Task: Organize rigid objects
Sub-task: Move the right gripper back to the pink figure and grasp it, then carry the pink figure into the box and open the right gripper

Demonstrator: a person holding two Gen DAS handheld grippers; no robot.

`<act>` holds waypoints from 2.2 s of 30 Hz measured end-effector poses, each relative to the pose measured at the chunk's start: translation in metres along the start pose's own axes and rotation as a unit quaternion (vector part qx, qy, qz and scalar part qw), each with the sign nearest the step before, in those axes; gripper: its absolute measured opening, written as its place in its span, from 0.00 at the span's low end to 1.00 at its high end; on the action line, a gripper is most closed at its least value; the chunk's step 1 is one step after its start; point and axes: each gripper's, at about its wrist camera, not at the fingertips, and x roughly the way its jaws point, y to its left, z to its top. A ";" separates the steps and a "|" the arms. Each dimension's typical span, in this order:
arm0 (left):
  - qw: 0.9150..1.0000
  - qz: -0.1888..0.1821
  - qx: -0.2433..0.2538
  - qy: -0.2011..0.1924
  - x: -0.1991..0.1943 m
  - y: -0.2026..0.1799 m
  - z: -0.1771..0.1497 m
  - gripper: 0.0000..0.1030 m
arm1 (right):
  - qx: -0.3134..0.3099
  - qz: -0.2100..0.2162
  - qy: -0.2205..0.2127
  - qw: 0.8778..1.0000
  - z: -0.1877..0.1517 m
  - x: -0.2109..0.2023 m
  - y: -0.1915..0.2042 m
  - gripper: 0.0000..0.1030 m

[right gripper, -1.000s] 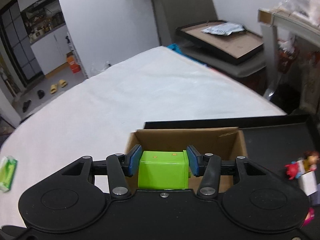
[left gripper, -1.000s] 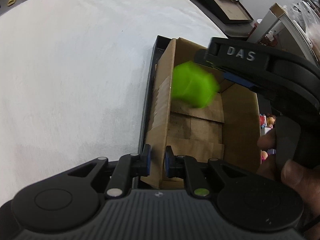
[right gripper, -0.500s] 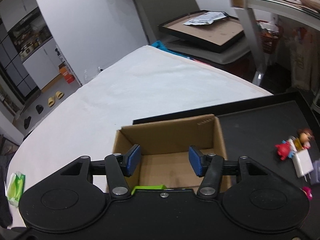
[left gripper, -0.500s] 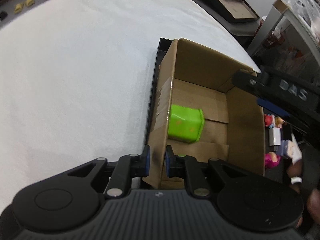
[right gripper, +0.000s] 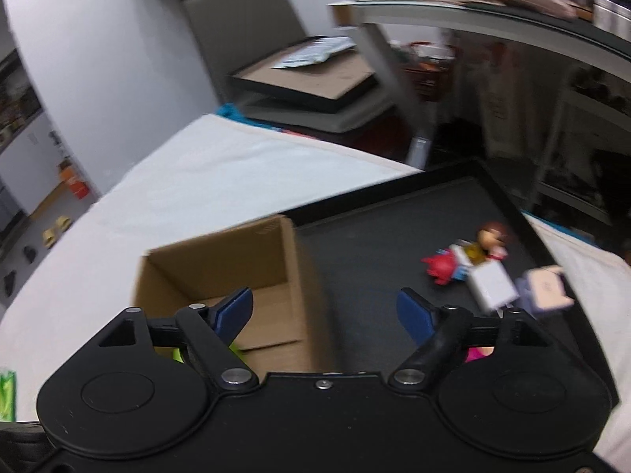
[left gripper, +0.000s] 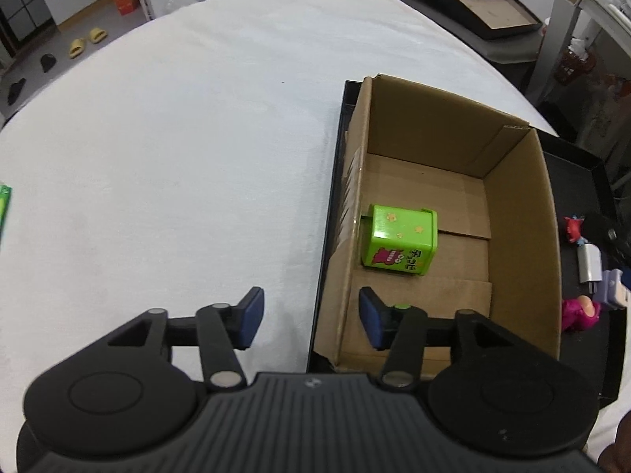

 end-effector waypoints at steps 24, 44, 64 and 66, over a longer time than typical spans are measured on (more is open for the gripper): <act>0.989 0.105 0.085 -0.052 0.002 -0.058 0.010 0.67 | 0.207 -0.094 0.110 0.968 -0.031 0.055 -0.119 0.84; 0.986 0.128 0.089 -0.062 -0.003 -0.071 0.012 0.67 | 0.212 -0.042 0.062 0.974 -0.025 0.050 -0.135 0.56; 0.993 0.026 0.090 -0.070 -0.013 -0.061 0.014 0.64 | 0.145 0.018 -0.012 0.989 0.004 0.019 -0.088 0.57; 0.994 0.021 0.083 -0.069 -0.012 -0.057 0.015 0.63 | 0.135 0.023 -0.014 0.990 0.004 0.018 -0.082 0.57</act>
